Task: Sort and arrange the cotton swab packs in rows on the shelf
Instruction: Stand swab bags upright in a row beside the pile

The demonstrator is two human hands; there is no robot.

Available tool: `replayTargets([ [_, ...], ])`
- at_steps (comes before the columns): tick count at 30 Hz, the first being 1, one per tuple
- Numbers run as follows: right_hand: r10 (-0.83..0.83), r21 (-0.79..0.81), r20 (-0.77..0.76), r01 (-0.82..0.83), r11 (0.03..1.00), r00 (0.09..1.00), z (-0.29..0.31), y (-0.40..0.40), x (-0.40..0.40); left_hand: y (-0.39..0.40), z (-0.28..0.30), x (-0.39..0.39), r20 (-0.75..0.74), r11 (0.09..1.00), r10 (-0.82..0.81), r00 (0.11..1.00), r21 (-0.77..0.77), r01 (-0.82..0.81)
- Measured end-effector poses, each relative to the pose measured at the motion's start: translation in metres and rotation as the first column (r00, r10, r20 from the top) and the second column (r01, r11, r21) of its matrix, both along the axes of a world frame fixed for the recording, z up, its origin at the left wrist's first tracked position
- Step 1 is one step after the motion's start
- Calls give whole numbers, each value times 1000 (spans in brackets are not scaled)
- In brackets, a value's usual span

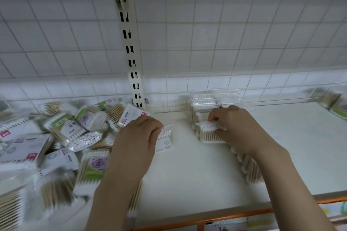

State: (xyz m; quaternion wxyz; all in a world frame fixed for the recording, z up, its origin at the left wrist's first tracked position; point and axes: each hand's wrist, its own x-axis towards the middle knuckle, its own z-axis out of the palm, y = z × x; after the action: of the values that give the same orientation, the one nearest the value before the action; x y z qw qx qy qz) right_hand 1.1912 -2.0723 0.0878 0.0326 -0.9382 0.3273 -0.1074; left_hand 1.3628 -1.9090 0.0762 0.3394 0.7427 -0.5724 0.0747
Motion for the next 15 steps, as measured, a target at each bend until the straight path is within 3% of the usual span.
replayTargets([
  [8,-41,-26,25,42,999,999,-8,-10,-2,-12,-2,-7,-5,998,17,1000,64,-17],
  [15,-95,77,34,92,993,995,-1,-10,-1,-27,1,-21,26,992,-36,999,120,33],
])
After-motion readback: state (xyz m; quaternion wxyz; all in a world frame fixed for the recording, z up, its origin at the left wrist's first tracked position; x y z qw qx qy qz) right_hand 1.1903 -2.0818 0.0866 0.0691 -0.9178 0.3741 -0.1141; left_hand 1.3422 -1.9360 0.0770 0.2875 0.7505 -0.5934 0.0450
